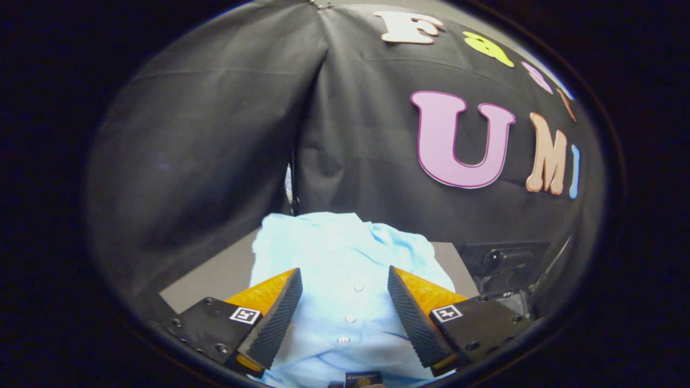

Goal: Put the clothes into the washing machine and then close the washing machine lid.

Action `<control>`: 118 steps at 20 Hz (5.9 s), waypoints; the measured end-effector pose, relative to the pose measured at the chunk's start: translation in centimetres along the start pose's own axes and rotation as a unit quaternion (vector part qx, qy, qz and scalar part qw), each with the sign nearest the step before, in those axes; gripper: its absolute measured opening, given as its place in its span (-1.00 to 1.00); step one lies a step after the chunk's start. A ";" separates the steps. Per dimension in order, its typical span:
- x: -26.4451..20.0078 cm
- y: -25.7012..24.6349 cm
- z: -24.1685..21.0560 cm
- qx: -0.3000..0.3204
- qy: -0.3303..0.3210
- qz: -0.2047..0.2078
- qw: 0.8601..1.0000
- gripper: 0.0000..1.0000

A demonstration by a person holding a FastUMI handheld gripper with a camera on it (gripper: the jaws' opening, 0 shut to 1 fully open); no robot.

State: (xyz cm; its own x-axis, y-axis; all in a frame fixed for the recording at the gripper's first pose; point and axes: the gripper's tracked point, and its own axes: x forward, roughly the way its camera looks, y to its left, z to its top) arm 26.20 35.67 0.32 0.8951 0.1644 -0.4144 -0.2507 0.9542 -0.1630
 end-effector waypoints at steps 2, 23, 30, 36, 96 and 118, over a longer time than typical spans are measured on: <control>1.0 1.3 -1.5 0.033 0.044 0.023 0.998 0.96; -5.4 -4.9 -0.2 -0.024 -0.018 0.136 0.990 -0.99; -5.8 -11.7 0.0 -0.023 -0.040 0.075 0.996 -0.99; -4.1 -16.4 -2.6 -0.033 -0.025 0.036 0.998 -0.99; 9.5 -37.7 1.3 0.100 -0.162 -0.131 0.973 0.96; 14.2 -42.1 -0.4 0.100 -0.175 -0.152 0.968 0.91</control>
State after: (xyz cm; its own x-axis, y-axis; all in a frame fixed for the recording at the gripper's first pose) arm 49.30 -2.25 0.90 0.9951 -0.0906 -0.0400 0.0890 0.9952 -0.0396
